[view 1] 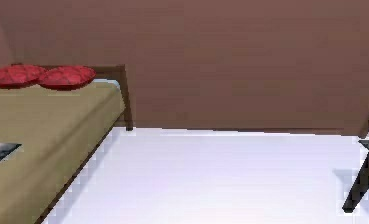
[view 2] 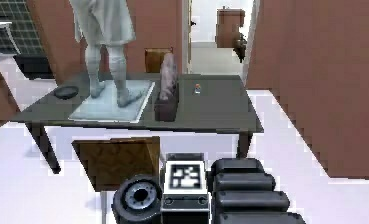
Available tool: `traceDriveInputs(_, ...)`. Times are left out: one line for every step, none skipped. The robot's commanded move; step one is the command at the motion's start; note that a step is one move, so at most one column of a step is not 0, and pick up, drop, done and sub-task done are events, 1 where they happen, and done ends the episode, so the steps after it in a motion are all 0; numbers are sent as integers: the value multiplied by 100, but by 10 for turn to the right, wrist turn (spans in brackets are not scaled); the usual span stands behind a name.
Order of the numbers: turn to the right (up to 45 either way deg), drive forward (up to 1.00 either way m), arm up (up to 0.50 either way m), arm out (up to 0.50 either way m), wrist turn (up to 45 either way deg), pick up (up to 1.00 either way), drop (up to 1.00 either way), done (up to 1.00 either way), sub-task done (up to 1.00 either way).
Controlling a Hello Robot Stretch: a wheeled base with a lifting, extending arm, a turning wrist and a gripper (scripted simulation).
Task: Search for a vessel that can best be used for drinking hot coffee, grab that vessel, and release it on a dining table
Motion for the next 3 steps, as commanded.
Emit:
traceDriveInputs(0,75,0,0,0,0,0,0,0)
traceDriveInputs(450,0,0,0,0,0,0,0,0)
traceDriveInputs(60,0,0,0,0,0,0,0,0)
